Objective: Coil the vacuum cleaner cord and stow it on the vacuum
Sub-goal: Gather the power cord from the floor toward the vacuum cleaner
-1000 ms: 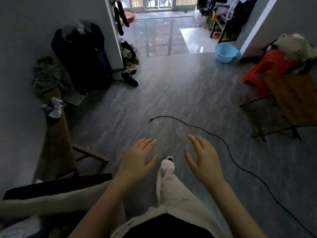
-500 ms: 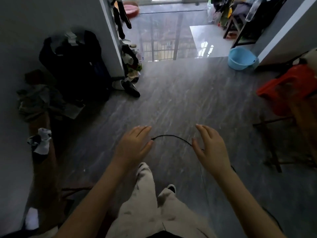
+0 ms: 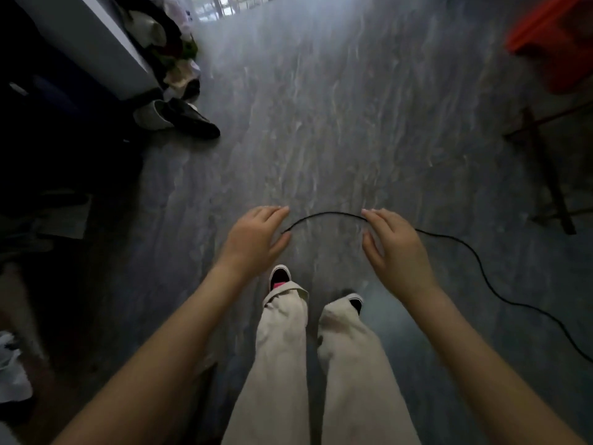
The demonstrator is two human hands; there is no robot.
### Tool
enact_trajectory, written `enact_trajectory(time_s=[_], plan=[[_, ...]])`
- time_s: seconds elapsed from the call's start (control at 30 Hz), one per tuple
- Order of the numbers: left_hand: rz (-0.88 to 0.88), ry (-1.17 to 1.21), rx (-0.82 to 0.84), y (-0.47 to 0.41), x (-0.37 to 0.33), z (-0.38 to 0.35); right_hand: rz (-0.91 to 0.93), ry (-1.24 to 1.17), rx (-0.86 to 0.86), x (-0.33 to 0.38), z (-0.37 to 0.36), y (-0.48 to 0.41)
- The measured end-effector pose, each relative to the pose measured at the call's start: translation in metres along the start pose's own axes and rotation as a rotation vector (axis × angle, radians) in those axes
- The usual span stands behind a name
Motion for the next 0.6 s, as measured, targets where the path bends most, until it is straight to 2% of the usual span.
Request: enact_trajectory(time_s=[0.13, 0.37, 0.6], plan=[[0.003, 0.002, 0.101, -0.053, 0.064, -0.109, -0.044, -0.040, 0.071, -0.059, -0.108, -0.029], [0.019, 0.016, 0.206, -0.140, 0.175, -0.330, 0.038, -0.028, 0.204, -0.191, -0.315, -0.081], [0.011, -0.086, 0.180, -0.202, 0.273, -0.507, 0.209, 0.070, 0.307, -0.314, -0.514, -0.131]])
Point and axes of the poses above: each hand's wrist, its own y-axis away from the middle knuckle, its own z-axis out of the back of the hand, x = y × z, the point moved 6 cm from there along -y, towards the middle knuckle, and after that the axes turned 2 degrees about x, right-handed, at the moved point
